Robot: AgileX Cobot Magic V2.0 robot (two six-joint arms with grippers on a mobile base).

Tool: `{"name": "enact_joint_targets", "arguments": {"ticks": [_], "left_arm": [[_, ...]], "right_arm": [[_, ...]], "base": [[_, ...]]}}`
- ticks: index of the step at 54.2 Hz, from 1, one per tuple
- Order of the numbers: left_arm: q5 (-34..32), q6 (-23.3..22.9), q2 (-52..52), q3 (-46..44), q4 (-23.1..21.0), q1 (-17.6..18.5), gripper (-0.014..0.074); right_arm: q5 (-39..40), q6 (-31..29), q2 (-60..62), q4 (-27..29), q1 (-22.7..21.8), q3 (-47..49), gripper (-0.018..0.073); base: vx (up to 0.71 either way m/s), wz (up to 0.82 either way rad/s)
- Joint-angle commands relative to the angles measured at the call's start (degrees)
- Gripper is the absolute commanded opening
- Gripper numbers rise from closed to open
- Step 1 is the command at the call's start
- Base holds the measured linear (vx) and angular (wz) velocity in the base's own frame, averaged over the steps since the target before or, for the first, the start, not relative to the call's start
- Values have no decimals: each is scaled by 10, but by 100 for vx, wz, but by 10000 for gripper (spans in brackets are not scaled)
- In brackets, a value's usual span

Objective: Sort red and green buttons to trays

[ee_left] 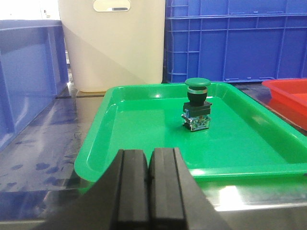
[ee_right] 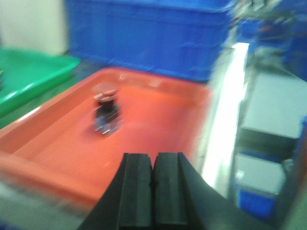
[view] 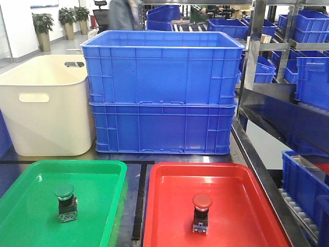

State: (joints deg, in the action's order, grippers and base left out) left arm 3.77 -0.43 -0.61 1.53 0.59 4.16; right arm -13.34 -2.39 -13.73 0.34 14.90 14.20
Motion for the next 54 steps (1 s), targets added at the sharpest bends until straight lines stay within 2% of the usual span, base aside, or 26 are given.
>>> {"name": "enact_joint_targets", "arguments": {"ticks": [1, 11, 14, 21, 54], "left_arm": [[-43, -4, 6, -12, 0, 1, -6], [-43, -4, 6, -12, 0, 1, -6], [-43, -4, 6, -12, 0, 1, -6], [-44, -4, 4, -12, 0, 1, -6], [-44, -3, 4, -12, 0, 1, -6]], "right_arm": [[148, -16, 40, 19, -52, -45, -12], [232, -1, 138, 18, -140, -165, -12], [180, 11, 154, 15, -155, -166, -12], [160, 11, 151, -25, -156, -167, -12], [158, 11, 150, -23, -156, -167, -12]], "base": [[0, 0], [0, 0], [0, 0], [0, 0], [0, 0]]}}
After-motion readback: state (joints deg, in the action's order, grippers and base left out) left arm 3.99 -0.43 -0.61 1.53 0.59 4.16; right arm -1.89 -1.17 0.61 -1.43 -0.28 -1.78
